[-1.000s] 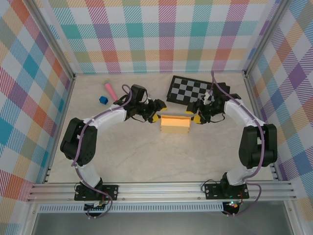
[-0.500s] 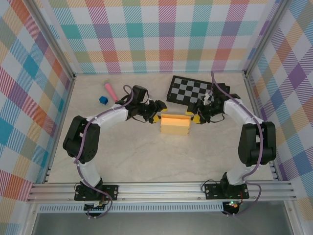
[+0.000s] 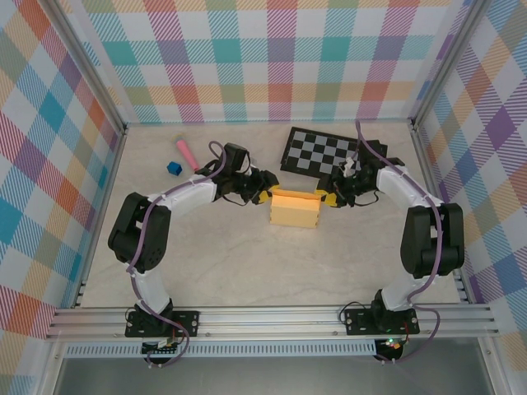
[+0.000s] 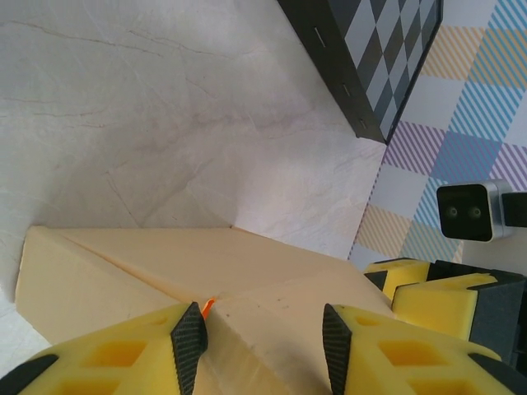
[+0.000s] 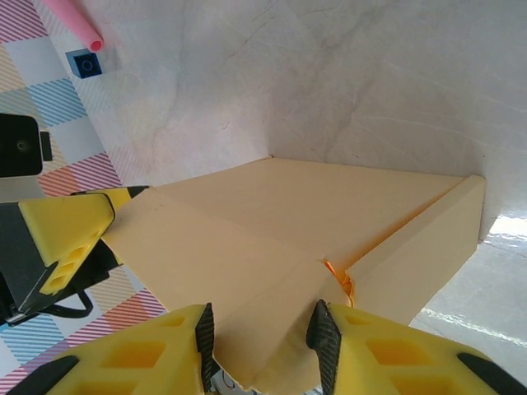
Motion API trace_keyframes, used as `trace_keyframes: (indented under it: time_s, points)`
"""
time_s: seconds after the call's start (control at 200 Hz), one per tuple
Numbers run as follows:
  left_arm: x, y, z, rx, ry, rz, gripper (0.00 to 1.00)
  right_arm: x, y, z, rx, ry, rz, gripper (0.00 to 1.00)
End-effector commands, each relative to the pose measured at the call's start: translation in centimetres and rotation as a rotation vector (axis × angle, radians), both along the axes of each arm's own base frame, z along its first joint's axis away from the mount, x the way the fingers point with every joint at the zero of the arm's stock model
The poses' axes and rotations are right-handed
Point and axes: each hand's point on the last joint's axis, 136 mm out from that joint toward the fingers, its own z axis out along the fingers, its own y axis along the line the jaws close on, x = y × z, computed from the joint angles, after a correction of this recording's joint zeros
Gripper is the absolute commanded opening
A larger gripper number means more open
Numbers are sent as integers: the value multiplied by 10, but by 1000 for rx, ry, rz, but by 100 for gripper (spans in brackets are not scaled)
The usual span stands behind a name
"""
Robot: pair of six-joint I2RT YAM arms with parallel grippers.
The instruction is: Fold the paper box
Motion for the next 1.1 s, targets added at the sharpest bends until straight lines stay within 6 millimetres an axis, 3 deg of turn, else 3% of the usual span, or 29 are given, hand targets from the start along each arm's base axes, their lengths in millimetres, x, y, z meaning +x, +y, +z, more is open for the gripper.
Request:
trace_keyframes:
  time_s: [0.0, 0.35, 0.895, 1.095]
  points:
    - [-11, -8, -12, 3, 16, -73, 44, -2, 10, -1, 40, 19, 30, 38]
    - [-20, 10, -26, 66, 0, -113, 47, -4, 8, -2, 19, -4, 30, 37]
    - [-24, 17, -40, 96, -81, -144, 40, -10, 6, -10, -7, 8, 17, 31]
    - [-25, 26, -38, 124, -92, -159, 49, -9, 5, -8, -16, 1, 13, 32]
